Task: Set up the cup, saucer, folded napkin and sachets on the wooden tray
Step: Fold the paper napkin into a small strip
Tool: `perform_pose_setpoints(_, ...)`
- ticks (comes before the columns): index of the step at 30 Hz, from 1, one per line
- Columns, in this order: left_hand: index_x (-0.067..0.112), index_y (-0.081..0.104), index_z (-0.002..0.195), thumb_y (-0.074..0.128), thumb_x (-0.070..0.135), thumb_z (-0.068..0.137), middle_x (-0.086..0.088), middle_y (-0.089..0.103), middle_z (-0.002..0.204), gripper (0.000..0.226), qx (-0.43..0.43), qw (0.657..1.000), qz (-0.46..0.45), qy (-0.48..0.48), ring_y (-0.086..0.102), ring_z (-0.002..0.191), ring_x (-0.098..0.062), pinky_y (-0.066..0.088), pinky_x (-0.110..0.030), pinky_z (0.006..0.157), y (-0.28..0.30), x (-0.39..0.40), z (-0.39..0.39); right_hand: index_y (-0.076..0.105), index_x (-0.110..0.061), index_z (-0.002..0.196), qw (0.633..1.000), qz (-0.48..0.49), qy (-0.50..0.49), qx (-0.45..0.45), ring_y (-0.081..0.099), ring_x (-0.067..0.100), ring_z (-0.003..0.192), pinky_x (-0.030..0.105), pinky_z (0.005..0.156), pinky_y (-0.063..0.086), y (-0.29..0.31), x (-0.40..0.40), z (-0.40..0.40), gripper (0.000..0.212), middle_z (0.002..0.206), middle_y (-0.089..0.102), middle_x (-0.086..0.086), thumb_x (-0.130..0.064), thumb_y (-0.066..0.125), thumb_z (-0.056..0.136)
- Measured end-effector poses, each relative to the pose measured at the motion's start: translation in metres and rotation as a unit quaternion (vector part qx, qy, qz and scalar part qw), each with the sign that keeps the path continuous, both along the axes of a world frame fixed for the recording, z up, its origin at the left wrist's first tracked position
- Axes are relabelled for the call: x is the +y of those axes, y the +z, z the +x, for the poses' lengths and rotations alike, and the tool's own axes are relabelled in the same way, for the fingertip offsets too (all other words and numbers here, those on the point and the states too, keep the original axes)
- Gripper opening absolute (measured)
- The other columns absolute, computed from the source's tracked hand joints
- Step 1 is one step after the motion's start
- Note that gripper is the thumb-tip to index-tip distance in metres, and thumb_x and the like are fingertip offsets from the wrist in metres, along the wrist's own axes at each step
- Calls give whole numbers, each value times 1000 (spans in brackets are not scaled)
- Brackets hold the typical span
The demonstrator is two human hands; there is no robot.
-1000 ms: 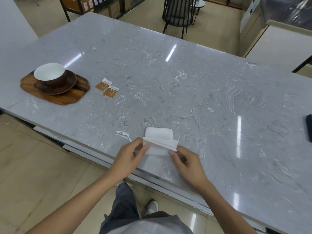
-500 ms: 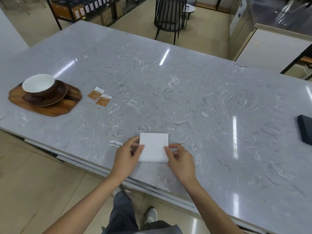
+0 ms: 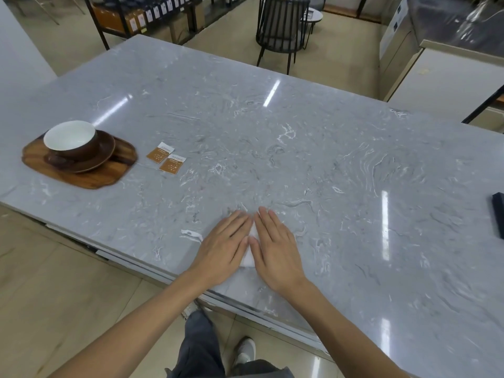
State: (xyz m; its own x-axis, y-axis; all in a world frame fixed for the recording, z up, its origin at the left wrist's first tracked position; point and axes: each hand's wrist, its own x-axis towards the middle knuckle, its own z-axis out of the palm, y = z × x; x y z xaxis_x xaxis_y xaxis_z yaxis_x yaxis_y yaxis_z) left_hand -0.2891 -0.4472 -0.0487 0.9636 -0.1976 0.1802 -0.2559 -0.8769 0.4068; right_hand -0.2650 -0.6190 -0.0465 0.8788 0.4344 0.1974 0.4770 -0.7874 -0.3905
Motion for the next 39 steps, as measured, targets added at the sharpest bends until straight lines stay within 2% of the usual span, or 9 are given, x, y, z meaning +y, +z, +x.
perform_pose_setpoints(3, 8, 27, 157, 23, 35, 108, -5, 23, 166, 56, 27, 999, 42, -15, 10, 156, -16, 17, -40, 127, -6, -1, 1, 18, -18, 163, 998, -30, -6, 53, 0, 9, 157, 41, 129, 15, -16, -7, 3, 59, 171, 12, -4, -41, 29, 110)
perform_pose_setpoints(7, 14, 6, 161, 8, 43, 105, 0, 1, 169, 62, 48, 994, 94, -8, -3, 156, -12, 7, -38, 128, -14, -1, -2, 12, -20, 164, 997, -55, -13, 47, -3, 9, 158, 36, 129, 5, -24, -8, 2, 63, 171, 3, -7, -46, 20, 108)
perform_pose_setpoints(16, 19, -14, 157, 9, 43, 106, 4, -16, 167, 61, 84, 990, 111, -16, -17, 154, -10, -3, -37, 127, -14, 1, 3, 3, -17, 164, 993, -95, -12, 76, -4, 13, 159, 45, 129, 8, -19, -4, 7, 66, 173, -2, -2, -44, 21, 107)
perform_pose_setpoints(20, 18, -14, 158, 18, 45, 108, 3, -22, 167, 66, 119, 988, 82, -60, -24, 152, -9, -4, -38, 128, -3, 11, -1, 1, -28, 165, 994, -17, 5, 104, -14, 14, 158, 48, 127, -6, -8, -15, 4, 72, 172, -14, -4, -55, 31, 105)
perform_pose_setpoints(23, 18, 3, 161, 30, 52, 105, 6, -7, 169, 71, 91, 988, 48, -112, -14, 155, -8, -2, -33, 127, 3, 28, -17, 40, -27, 154, 995, 71, 43, 53, 9, 19, 159, 42, 122, 11, 5, -40, -2, 63, 173, 11, 3, -55, 49, 98)
perform_pose_setpoints(26, 18, 21, 159, 32, 52, 103, 7, 13, 167, 67, 78, 983, 84, -144, 1, 156, -10, 7, -34, 128, 5, 40, -33, 65, -19, 133, 990, 31, 140, -7, 43, 25, 147, 49, 114, 38, 5, -65, -6, 47, 158, 46, 6, -43, 68, 92)
perform_pose_setpoints(30, 16, 29, 157, 37, 50, 102, 5, 25, 165, 65, 57, 978, 114, -163, 18, 153, -12, 15, -29, 124, 12, 48, -30, 67, -12, 133, 983, -22, 184, -6, 59, 27, 132, 46, 103, 54, 6, -73, -2, 49, 144, 62, 7, -38, 73, 92)
perform_pose_setpoints(34, 10, 54, 144, 44, 42, 96, -7, 54, 150, 59, -6, 975, 147, -165, 53, 136, -23, 47, -40, 110, 20, 42, -24, 71, -9, 128, 976, -49, 203, -68, 68, 31, 118, 42, 86, 63, 9, -69, 5, 44, 131, 70, 12, -34, 74, 92)
perform_pose_setpoints(39, 9, 69, 127, 81, 23, 76, -9, 68, 133, 54, -45, 975, 162, -148, 68, 119, -26, 60, -39, 91, 21, 30, -22, 74, -12, 119, 978, -28, 192, -78, 71, 25, 108, 37, 75, 64, 15, -66, 11, 29, 118, 75, 6, -27, 68, 95)
